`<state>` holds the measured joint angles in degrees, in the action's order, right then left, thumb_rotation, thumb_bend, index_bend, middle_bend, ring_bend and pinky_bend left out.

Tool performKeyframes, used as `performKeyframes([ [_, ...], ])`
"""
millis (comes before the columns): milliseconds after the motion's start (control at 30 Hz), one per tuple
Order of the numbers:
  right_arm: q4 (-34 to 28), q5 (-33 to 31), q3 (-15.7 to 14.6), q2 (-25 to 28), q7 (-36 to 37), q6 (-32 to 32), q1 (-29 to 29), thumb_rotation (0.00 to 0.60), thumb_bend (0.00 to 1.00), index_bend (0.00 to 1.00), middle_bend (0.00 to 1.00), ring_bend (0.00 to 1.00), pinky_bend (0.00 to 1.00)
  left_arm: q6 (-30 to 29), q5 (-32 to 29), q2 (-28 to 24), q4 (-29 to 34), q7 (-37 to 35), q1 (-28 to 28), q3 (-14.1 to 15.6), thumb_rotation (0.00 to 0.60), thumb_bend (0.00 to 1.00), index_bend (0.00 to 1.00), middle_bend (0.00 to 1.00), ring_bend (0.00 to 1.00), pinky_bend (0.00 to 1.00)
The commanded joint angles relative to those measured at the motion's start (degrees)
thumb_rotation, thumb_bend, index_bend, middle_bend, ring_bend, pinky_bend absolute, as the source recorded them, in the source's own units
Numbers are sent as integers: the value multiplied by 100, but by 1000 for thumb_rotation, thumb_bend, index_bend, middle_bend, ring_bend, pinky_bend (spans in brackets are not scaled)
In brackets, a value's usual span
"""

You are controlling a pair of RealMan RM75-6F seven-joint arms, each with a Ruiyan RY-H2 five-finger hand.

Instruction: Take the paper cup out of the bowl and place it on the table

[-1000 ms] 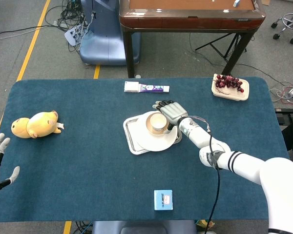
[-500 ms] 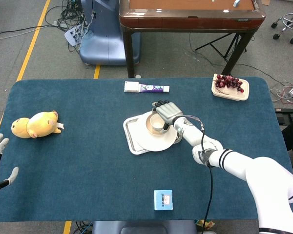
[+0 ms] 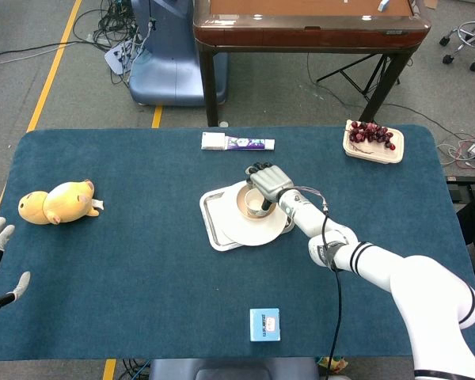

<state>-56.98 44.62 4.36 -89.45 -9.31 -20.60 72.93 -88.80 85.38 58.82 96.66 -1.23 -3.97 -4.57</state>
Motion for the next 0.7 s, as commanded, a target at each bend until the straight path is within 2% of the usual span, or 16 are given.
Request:
performKeyframes([
  [33, 4, 4, -6, 7, 9, -10, 1, 600, 209, 434, 138, 0, 75, -14, 19, 0, 1, 1, 6, 7, 600, 325, 0, 0, 0, 0],
  [333, -218, 11, 3, 182, -3, -137, 29, 600, 212, 436, 142, 0, 76, 5, 20, 21, -22, 33, -4, 10, 600, 324, 0, 0, 0, 0],
  [700, -677, -268, -42, 562, -152, -267, 185, 600, 212, 437, 142, 0, 76, 132, -56, 82, -36, 200, -59, 10, 600, 324, 0, 0, 0, 0],
])
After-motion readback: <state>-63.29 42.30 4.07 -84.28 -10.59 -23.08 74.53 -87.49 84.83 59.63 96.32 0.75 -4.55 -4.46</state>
